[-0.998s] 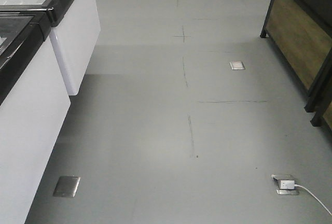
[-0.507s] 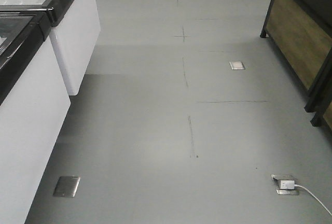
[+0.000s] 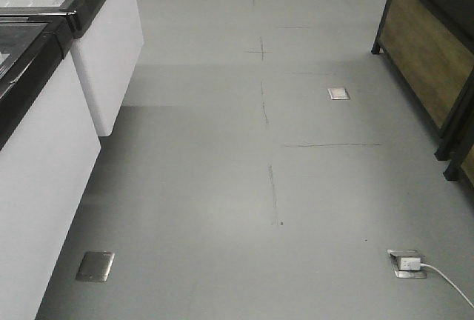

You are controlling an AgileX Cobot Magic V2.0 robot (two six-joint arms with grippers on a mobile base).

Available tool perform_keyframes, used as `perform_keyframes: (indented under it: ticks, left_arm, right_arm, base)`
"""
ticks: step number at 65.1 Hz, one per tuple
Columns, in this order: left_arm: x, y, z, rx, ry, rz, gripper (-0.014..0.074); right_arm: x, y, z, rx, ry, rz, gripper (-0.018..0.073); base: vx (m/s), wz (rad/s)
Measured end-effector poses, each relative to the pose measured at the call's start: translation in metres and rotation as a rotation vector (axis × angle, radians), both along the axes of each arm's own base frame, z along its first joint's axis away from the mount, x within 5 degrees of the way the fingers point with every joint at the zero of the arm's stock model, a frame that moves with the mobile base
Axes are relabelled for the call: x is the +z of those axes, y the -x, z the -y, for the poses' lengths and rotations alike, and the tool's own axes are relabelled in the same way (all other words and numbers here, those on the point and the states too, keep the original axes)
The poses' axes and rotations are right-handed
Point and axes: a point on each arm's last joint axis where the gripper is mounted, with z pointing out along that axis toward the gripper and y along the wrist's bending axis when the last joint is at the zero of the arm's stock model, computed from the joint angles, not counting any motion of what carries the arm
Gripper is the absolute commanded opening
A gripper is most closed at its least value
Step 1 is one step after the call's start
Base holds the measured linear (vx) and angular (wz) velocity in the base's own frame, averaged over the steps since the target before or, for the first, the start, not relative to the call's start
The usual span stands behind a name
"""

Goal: Left arm holds basket, right arm returns cookies

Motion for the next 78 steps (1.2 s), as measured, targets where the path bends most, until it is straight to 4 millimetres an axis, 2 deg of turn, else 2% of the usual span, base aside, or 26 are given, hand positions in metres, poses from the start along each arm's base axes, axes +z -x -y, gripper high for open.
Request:
perform_keyframes:
  ticks: [35, 71, 78]
  left_arm:
    - [-0.0021, -0.0014, -0.0012, 0.002, 0.000, -0.002, 0.0164]
    - [-0.0018, -0.0010, -0.0016, 0.009, 0.016, 0.018, -0.0007]
    - [-0.0012, -0.0009, -0.0018, 0.011, 0.017, 0.028, -0.0007]
  right_arm:
    - [0.0000, 0.0000, 0.0000, 0.000, 0.000, 0.000, -0.0006]
    - [0.0000, 0.0000, 0.0000, 0.000, 0.000, 0.000, -0.0006]
    - [0.0000, 0.0000, 0.0000, 0.000, 0.000, 0.000, -0.0006]
  base:
    - [0.00, 0.00]
    - [0.00, 0.00]
    - [0.00, 0.00]
